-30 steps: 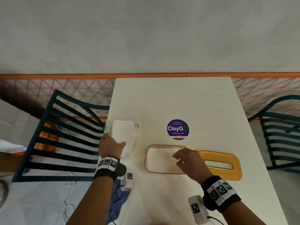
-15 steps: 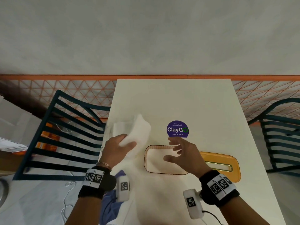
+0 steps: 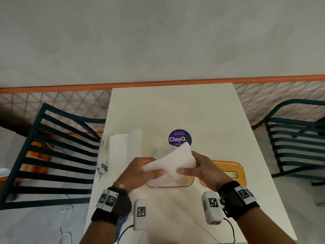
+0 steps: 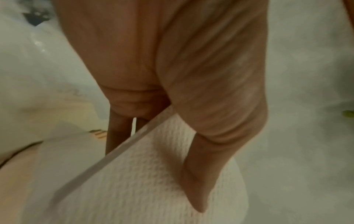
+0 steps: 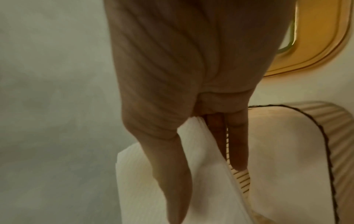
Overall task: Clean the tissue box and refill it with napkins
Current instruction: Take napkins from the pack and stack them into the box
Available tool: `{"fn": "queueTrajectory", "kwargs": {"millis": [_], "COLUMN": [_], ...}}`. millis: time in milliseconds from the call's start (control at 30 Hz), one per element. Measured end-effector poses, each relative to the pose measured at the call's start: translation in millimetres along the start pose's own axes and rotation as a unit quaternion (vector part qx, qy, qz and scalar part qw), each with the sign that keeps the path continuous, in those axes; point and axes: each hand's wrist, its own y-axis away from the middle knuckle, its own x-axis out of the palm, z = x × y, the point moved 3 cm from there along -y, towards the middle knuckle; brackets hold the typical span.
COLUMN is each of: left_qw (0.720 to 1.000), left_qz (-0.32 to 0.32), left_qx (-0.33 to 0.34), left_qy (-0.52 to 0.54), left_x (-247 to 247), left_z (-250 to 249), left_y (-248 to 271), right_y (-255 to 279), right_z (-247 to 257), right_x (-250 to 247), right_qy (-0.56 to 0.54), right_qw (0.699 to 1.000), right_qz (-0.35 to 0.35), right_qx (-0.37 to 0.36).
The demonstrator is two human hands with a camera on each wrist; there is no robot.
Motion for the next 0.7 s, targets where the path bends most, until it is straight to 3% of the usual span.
{"fn": "queueTrajectory", "kwargs": {"millis": [133, 233, 367, 533, 700], "left_qw": [0.977, 0.918, 0.851, 0.867, 0.903], "left_qz": [0.007, 0.010, 0.017, -0.006, -0.044], "left_qx": [-0.051, -0.087, -0.128, -0.155, -0.165], "left_qy": [0.209, 0.386, 0.508, 0.473, 0.394], "left_x": [20.3, 35.0, 46.3, 54.7, 60.2], "left_z": [16.1, 24.5, 24.4, 39.1, 51.4], "left_y": [6.2, 13.1, 20.6, 19.4, 23.6], "right_y": [-4.7, -3.2, 2.8, 3.7, -0.3], "right_z": [-11.9, -16.8, -19.3, -20.4, -25.1], "right_x": [-0.2, 1.0, 11.3, 25.3, 30.7], "right_qy": [-0.010, -0.015, -0.111, -0.145, -0.129], "right_qw": [0.999, 0.994, 0.986, 0.981, 0.984], "right_qz": [-0.028, -0.073, -0.013, 0.007, -0.042], "right_qx": [0.028, 0.081, 0.126, 0.128, 0.117]}}
